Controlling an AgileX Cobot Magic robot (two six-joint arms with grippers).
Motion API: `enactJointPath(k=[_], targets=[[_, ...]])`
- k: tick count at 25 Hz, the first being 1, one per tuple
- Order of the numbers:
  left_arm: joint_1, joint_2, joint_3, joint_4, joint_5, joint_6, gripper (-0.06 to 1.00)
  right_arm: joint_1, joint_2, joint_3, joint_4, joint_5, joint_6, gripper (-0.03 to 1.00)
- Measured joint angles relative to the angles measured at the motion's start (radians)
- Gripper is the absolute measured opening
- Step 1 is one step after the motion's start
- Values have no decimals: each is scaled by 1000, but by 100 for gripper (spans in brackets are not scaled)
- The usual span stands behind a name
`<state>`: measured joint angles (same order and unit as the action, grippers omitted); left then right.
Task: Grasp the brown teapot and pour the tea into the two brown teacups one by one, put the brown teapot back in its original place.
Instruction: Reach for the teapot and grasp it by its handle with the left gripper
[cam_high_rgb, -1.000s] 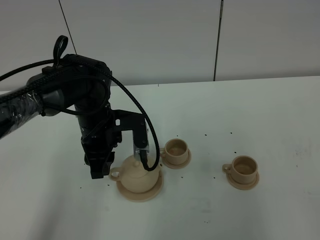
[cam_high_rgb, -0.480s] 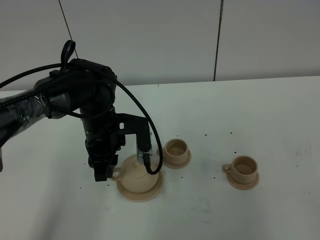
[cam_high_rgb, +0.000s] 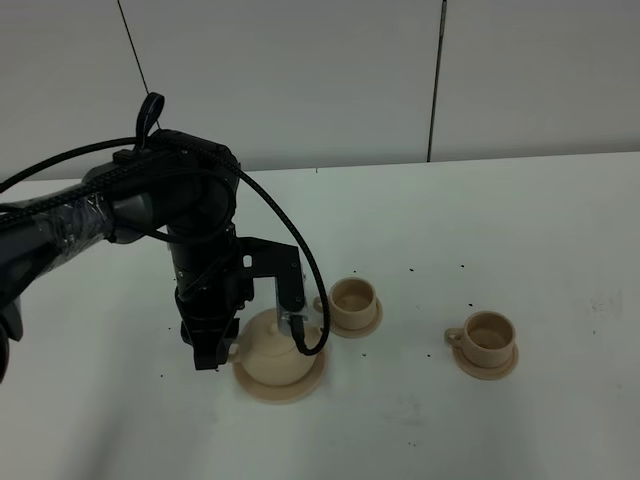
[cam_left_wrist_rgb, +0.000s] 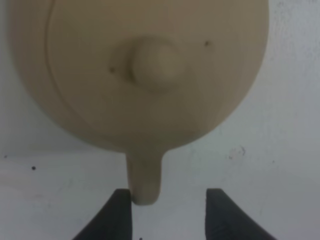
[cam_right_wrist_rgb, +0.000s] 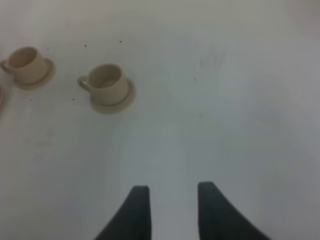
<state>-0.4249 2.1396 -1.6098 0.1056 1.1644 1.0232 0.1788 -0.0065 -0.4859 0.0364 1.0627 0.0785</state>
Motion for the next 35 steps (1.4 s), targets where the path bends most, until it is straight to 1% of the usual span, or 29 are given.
enactJointPath(k=[14,35], targets=[[0,0,0,0,-39,-3,42,0,0,0,0,0,0,23],[-7,21,0,-8,-36,-4,42,0,0,0,0,0,1,23]])
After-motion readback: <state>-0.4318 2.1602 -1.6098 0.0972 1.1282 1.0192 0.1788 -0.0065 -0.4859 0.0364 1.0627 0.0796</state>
